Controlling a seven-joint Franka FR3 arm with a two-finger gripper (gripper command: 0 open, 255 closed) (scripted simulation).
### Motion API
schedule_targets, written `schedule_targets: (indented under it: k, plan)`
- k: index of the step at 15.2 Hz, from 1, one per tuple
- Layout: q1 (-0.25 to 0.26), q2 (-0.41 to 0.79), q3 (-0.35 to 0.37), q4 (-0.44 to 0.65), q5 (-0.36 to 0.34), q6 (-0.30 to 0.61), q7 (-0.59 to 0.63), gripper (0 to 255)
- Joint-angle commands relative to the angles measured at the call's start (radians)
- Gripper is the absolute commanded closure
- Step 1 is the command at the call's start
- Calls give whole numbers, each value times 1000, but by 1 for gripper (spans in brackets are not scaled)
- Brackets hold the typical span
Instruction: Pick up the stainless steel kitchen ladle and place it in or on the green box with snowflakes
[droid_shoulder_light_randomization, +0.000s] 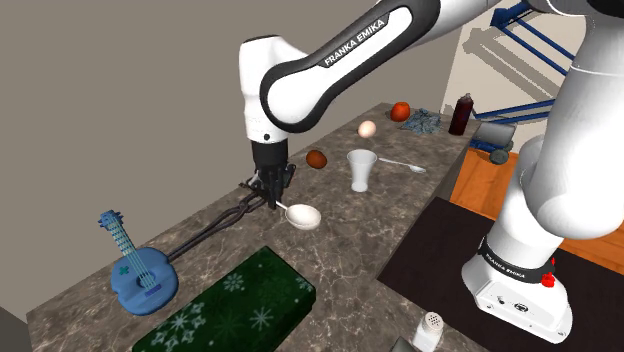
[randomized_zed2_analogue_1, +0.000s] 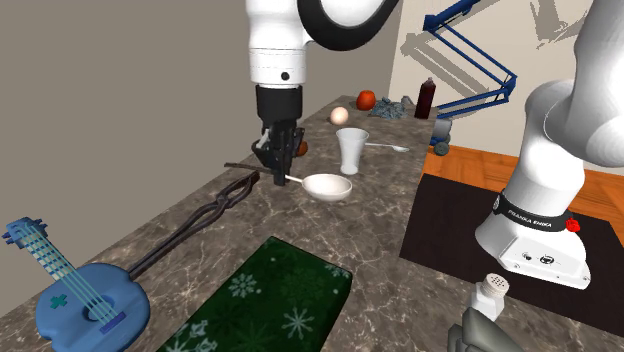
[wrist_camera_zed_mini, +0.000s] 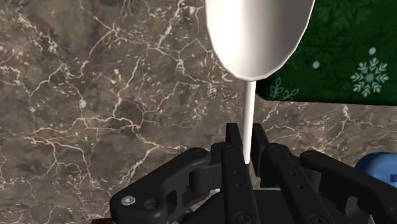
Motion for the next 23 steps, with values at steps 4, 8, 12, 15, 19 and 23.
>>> schedule_targets:
  k: [4, 8, 12, 15, 19, 23]
  plan:
    - [68, 57, 54, 64, -33, 4, 141, 255]
    - [126, 111, 89, 132, -68, -5, 251, 255]
    - [189, 180, 116, 219, -113, -21, 360, 255]
    - [242, 240, 129, 298, -150, -41, 439, 255]
    - [257, 269, 128, 296, -165, -11, 457, 255]
    - [261, 294, 123, 273, -177, 35, 462, 255]
